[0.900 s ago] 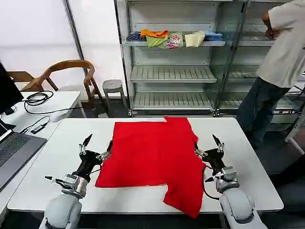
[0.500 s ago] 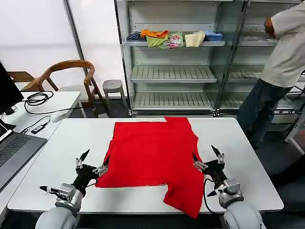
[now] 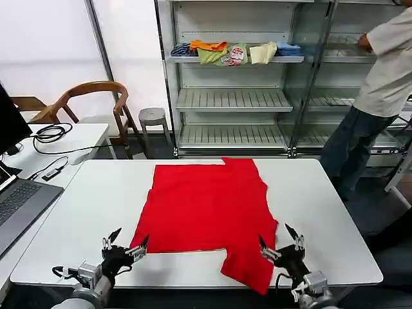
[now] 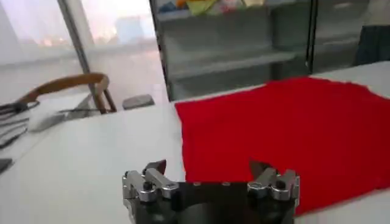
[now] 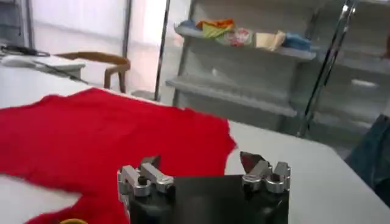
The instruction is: Fold and organize the clothes.
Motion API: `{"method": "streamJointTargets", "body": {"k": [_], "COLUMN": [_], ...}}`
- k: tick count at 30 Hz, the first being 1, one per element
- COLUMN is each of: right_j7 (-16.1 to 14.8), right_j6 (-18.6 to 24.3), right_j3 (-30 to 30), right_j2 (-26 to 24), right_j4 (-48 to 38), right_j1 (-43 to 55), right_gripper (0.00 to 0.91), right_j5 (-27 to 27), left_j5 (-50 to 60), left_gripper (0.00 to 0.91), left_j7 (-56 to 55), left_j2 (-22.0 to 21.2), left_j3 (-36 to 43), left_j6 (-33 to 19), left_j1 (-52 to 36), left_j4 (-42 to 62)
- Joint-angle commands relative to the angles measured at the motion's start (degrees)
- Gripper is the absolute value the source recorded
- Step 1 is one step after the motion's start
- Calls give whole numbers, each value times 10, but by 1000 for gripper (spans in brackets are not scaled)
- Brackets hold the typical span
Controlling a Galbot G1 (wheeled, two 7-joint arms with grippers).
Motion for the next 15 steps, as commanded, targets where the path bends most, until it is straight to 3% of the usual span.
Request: {"method": "streamJointTargets", "body": {"k": [1, 9, 15], "right_j7": [5, -12, -7], "right_j6": [-6, -1, 6], "right_j3": [0, -1, -14], "right_j2": [-7, -15, -9], "right_j4": [16, 14, 2], "right_j1": [-71, -99, -97], "right_gripper": [907, 907, 907], "right_j5": [-6, -12, -16], "left_j5": [-38, -42, -44], "left_gripper": [907, 907, 907], "left_j7": [-13, -14, -18], "left_j2": [-1, -6, -6], "left_j3": [-6, -7, -8], "left_j6": [53, 53, 53], "left_j1": [6, -12, -20], "left_j4": [3, 35, 56]}}
